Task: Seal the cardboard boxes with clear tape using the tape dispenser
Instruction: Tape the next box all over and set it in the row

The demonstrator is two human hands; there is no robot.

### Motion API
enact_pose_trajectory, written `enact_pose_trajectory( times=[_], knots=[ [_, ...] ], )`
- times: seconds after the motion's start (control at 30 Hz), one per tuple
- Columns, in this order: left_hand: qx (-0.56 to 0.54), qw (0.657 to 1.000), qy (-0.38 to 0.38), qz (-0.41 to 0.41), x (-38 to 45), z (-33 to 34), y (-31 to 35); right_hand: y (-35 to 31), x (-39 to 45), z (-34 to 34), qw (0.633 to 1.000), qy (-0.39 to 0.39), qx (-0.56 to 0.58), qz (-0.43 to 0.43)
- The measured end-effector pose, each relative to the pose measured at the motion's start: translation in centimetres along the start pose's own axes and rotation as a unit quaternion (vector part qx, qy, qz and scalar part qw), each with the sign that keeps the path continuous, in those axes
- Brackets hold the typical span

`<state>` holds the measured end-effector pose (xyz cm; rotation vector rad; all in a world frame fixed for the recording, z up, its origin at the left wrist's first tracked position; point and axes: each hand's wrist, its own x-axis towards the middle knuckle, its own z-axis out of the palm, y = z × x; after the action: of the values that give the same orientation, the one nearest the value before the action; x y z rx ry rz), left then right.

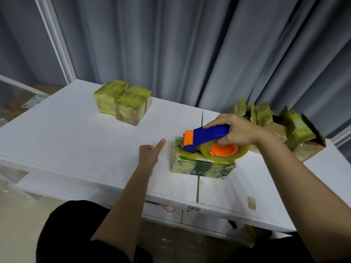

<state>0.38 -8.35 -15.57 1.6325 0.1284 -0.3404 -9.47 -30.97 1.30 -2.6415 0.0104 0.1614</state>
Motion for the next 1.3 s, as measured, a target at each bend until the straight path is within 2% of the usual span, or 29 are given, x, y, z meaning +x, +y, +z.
enact_pose_trajectory(
  times=[0.2, 0.43, 0.53, 0.67, 0.8, 0.83, 0.87, 0.9, 0.97, 1.03, 1.07, 1.13, 1.2, 1.3],
  knots=[
    [0.029, 0.998, 0.003, -0.049, -0.2, 1.0, -0.5, 0.0, 0.0, -0.1, 1.0, 0.0, 0.012, -0.001],
    [0.105, 0.994, 0.026, -0.017, -0.9, 2.0, -0.4, 0.1, 0.4, -0.1, 1.0, -0.004, 0.017, 0.009],
    [0.182, 0.982, 0.033, 0.027, -1.7, 2.8, -0.6, 0.0, 0.4, -0.1, 1.0, -0.002, 0.018, 0.009],
    [0.341, 0.937, 0.049, 0.049, -1.7, 2.8, -0.8, -0.3, 0.5, -0.1, 1.0, -0.002, 0.009, 0.013],
    [0.515, 0.852, 0.055, 0.08, -1.8, 0.8, -1.1, -0.4, 0.6, 0.0, 1.0, -0.004, 0.002, 0.021],
    [0.529, 0.842, 0.058, 0.088, -1.8, 0.4, -1.5, -0.5, 0.6, 0.0, 1.0, -0.004, 0.003, 0.021],
    [0.505, 0.853, 0.07, 0.108, -1.8, 0.2, -1.8, -0.4, 0.6, -0.1, 1.0, -0.003, 0.003, 0.019],
    [0.445, 0.879, 0.09, 0.146, -1.7, 0.0, -1.9, -0.4, 0.5, -0.1, 1.0, -0.001, 0.003, 0.016],
    [0.253, 0.936, 0.126, 0.211, -1.5, -0.2, -1.2, -0.3, 0.6, 0.0, 1.0, 0.0, 0.003, 0.015],
    [0.04, 0.979, 0.094, 0.179, -2.2, 0.4, 0.3, -0.1, 0.7, 0.1, 1.0, 0.001, 0.004, 0.015],
    [-0.059, 0.99, 0.033, 0.124, -2.9, 1.1, 1.2, -0.1, 0.7, 0.1, 1.0, 0.002, 0.005, 0.014],
    [-0.193, 0.976, -0.103, -0.005, -4.2, 2.7, 1.9, -0.1, 0.7, 0.1, 1.0, 0.005, 0.004, 0.012],
    [-0.218, 0.952, -0.206, -0.064, -5.5, 3.8, 1.7, -0.1, 0.7, 0.1, 1.0, 0.003, -0.001, 0.014],
    [-0.166, 0.953, -0.24, -0.086, -4.2, 4.0, 1.6, -0.2, 0.8, -0.1, 1.0, -0.011, -0.01, 0.021]
  ],
)
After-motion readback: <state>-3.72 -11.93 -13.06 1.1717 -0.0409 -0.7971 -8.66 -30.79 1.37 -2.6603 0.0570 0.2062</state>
